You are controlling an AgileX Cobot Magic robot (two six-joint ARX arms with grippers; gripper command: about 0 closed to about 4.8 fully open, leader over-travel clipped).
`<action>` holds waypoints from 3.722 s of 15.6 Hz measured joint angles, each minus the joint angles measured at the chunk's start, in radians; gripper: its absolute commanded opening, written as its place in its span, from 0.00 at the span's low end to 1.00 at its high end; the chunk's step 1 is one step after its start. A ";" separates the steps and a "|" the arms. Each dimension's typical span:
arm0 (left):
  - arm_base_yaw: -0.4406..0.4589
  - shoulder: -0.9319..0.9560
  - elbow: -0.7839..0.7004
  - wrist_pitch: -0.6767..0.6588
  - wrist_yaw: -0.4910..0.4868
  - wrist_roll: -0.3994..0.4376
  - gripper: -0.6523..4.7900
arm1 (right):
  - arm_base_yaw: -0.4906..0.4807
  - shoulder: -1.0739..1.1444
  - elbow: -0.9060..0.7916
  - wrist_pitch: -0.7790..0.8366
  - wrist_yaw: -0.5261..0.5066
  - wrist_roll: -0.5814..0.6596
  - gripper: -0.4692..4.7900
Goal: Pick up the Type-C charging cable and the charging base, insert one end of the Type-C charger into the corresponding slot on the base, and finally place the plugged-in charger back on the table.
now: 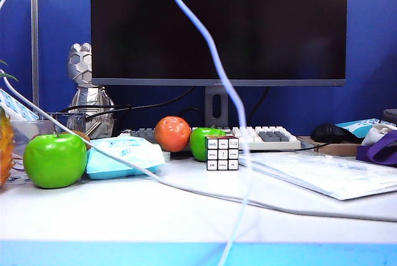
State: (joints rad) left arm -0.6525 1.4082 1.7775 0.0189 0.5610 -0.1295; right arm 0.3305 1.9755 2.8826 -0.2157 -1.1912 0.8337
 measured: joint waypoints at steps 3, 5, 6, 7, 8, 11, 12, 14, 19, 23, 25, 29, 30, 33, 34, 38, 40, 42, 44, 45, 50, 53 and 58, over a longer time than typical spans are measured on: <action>-0.001 0.000 0.000 0.000 0.001 -0.003 0.15 | 0.038 0.001 0.000 0.004 -0.015 -0.002 0.09; 0.000 -0.001 0.000 0.006 0.001 -0.022 0.15 | 0.051 0.002 -0.002 0.003 -0.014 -0.016 0.09; 0.000 0.000 0.000 0.007 0.006 -0.030 0.15 | 0.061 0.003 -0.002 0.000 -0.019 -0.022 0.09; 0.000 0.000 0.000 0.008 0.019 -0.044 0.15 | 0.068 0.003 -0.002 0.000 -0.029 -0.029 0.09; 0.000 0.000 0.000 0.017 0.026 -0.056 0.15 | 0.062 0.001 -0.002 0.001 -0.031 -0.031 0.09; 0.000 -0.001 0.000 0.064 0.040 -0.076 0.15 | 0.061 0.003 -0.002 -0.007 -0.041 -0.051 0.09; 0.000 0.000 0.000 0.075 0.049 -0.105 0.15 | 0.058 0.003 -0.001 -0.006 -0.040 -0.066 0.09; 0.000 0.000 0.000 0.075 0.049 -0.111 0.15 | 0.058 0.003 -0.001 -0.006 -0.040 -0.069 0.09; 0.000 0.000 -0.003 0.079 0.073 -0.115 0.15 | 0.059 0.018 0.000 0.002 -0.041 -0.073 0.09; 0.000 0.002 -0.004 0.091 0.088 -0.115 0.15 | 0.053 0.018 0.000 0.010 -0.084 -0.083 0.09; 0.000 0.002 -0.005 0.094 0.092 -0.115 0.15 | 0.042 0.018 0.000 0.011 -0.096 -0.095 0.09; 0.000 0.006 -0.008 0.120 0.092 -0.135 0.15 | 0.022 0.018 0.002 0.016 -0.119 -0.100 0.09; 0.000 0.006 -0.008 0.120 0.093 -0.135 0.15 | 0.022 0.018 0.002 0.016 -0.119 -0.101 0.09; 0.000 0.006 -0.008 0.120 0.099 -0.137 0.15 | 0.021 0.018 0.002 0.016 -0.145 -0.103 0.09; 0.000 0.006 -0.009 0.120 0.099 -0.137 0.15 | 0.021 0.018 0.002 0.016 -0.146 -0.104 0.09; 0.000 0.008 -0.010 0.107 0.101 -0.138 0.15 | 0.018 0.017 0.004 -0.060 -0.159 -0.151 0.09; 0.000 0.008 -0.011 0.098 0.092 -0.138 0.15 | 0.018 0.017 0.004 -0.066 -0.172 -0.174 0.09; 0.000 0.008 -0.011 0.098 0.092 -0.138 0.15 | 0.018 0.017 0.004 -0.071 -0.179 -0.185 0.09; 0.000 0.010 -0.014 0.114 0.092 -0.138 0.15 | 0.018 0.015 0.005 -0.099 -0.178 -0.208 0.09; 0.000 0.012 -0.018 0.119 0.090 -0.138 0.15 | 0.017 0.014 0.006 -0.127 -0.178 -0.236 0.09; 0.000 0.013 -0.018 0.117 0.089 -0.138 0.15 | 0.016 0.011 0.006 -0.167 -0.184 -0.285 0.09; 0.000 0.013 -0.019 0.123 0.091 -0.138 0.15 | 0.016 0.011 0.007 -0.190 -0.192 -0.286 0.09; 0.000 0.012 -0.019 0.138 0.087 -0.145 0.15 | 0.014 0.011 0.009 -0.190 -0.208 -0.293 0.41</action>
State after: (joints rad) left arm -0.6525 1.4204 1.7580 0.1574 0.6476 -0.2741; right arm 0.3443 1.9862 2.8914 -0.4057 -1.3994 0.5407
